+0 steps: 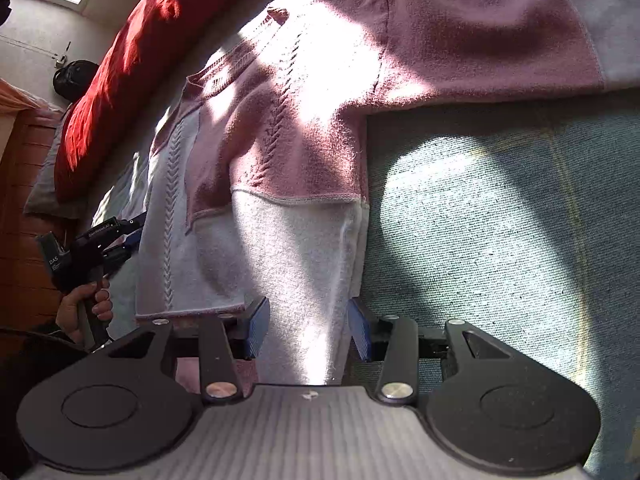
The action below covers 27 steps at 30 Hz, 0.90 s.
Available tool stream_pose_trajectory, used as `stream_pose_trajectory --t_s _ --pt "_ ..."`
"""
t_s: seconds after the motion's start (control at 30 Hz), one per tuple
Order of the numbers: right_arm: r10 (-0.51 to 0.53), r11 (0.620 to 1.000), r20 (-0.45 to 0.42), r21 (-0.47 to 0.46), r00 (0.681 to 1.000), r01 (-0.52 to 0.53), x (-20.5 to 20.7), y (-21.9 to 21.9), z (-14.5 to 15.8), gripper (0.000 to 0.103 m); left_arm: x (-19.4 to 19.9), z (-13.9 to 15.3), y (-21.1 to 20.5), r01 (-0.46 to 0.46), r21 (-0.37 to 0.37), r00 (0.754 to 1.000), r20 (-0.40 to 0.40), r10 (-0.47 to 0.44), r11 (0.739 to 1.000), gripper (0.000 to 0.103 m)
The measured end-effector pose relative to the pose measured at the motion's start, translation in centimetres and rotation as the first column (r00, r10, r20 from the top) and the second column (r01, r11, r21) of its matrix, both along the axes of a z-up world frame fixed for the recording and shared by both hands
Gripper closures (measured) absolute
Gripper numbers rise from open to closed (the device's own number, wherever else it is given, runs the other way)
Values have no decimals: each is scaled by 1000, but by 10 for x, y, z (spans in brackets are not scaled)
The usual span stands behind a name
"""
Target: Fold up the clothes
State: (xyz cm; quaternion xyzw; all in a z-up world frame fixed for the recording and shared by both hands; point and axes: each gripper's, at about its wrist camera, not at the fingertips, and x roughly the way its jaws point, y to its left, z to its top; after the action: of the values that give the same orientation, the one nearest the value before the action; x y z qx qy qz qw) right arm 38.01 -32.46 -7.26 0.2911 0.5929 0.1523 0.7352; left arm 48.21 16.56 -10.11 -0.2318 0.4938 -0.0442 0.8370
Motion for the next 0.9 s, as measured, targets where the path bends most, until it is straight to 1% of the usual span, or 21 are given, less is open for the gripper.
stream_pose_trajectory --t_s 0.07,0.13,0.17,0.2,0.27,0.33,0.37,0.43,0.5,0.57,0.6,0.7,0.77,0.8,0.83,0.87,0.9 --pt "25 1000 11 -20 1000 -25 -1 6 3 55 -4 8 -6 39 36 999 -6 -39 999 67" --pt "82 995 39 -54 996 -80 -2 18 10 54 -16 21 -15 99 57 995 2 -99 993 67" --pt "118 991 58 -73 991 -114 -2 27 13 54 -23 28 -20 130 68 991 11 -131 989 64" --pt "153 985 76 -92 985 -146 -3 35 17 54 -31 35 -27 165 77 986 19 -167 983 58" --pt "222 968 121 -149 968 -203 -3 54 23 54 -51 47 -43 239 96 970 31 -242 966 55" --pt "247 959 154 -179 957 -219 0 64 26 54 -69 53 -58 296 125 953 34 -302 947 55" --pt "238 961 165 -180 957 -208 2 65 25 54 -77 55 -63 317 132 946 34 -324 939 54" --pt "166 977 168 -159 972 -139 11 56 20 54 -90 54 -71 340 129 937 30 -347 931 53" --pt "65 989 178 -145 982 -40 22 40 12 54 -99 52 -74 350 127 935 14 -354 928 48" --pt "-37 991 173 -124 984 59 36 23 -1 54 -107 48 -76 354 118 934 -6 -356 928 48" --pt "-71 989 170 -115 983 92 42 17 -7 54 -109 47 -76 356 106 934 -15 -356 928 47" --pt "-142 981 141 -110 980 158 61 2 -29 54 -113 46 -81 381 107 924 -30 -380 918 46" --pt "-168 981 136 -73 976 179 67 -1 -36 54 -115 46 -85 400 114 916 -39 -399 909 44" --pt "-164 984 141 -51 976 173 69 0 -36 59 -116 46 -87 410 117 912 -43 -408 905 42" --pt "-146 986 145 -53 979 155 70 3 -35 67 -117 46 -88 420 120 908 -48 -417 900 41" --pt "-125 989 148 -64 981 136 71 7 -33 86 -118 46 -90 429 123 903 -52 -426 895 40" --pt "-104 990 151 -74 983 117 73 11 -31 89 -119 46 -92 439 126 899 -57 -435 890 40"
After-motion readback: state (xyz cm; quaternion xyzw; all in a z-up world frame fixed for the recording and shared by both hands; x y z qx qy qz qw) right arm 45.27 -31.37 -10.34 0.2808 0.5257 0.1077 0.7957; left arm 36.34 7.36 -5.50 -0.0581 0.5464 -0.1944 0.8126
